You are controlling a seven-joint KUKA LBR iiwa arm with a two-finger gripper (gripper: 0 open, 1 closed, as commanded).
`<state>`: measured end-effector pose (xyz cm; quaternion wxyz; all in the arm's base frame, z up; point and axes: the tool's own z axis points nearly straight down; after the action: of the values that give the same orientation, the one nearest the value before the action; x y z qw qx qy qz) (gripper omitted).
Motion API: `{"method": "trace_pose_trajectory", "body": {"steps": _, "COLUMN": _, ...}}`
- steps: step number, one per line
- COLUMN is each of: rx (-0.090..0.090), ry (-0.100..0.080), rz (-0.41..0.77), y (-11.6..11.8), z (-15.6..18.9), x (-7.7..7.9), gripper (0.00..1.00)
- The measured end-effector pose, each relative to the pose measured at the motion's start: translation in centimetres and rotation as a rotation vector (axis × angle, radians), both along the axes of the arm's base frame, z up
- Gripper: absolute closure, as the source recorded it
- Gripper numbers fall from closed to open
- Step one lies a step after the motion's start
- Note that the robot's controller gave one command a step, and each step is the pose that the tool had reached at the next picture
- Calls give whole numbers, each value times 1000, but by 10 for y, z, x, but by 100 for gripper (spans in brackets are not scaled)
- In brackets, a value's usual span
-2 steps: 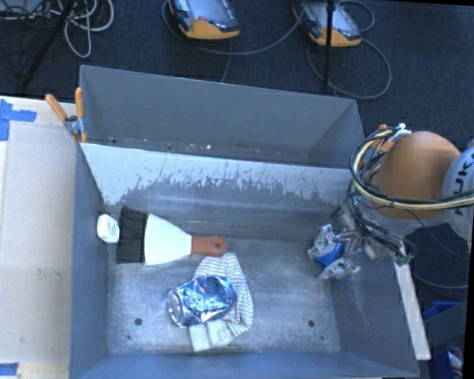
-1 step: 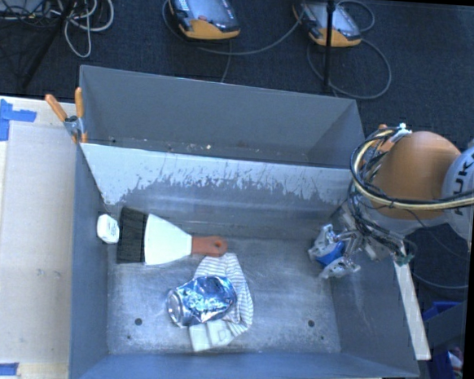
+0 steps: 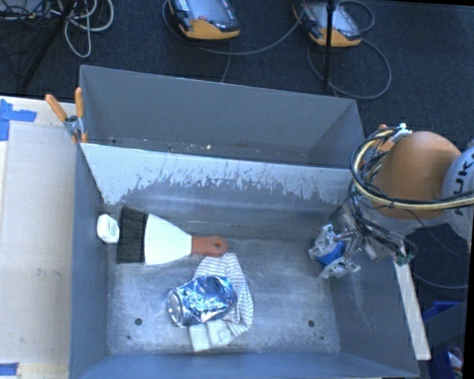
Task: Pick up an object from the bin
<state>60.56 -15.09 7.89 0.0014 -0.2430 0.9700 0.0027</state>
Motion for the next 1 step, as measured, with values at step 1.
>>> {"method": "trace_pose_trajectory", "body": {"steps": 1, "rx": 0, "ry": 0, "rz": -1, "y": 0, "z": 0, "x": 0, "gripper": 100}}
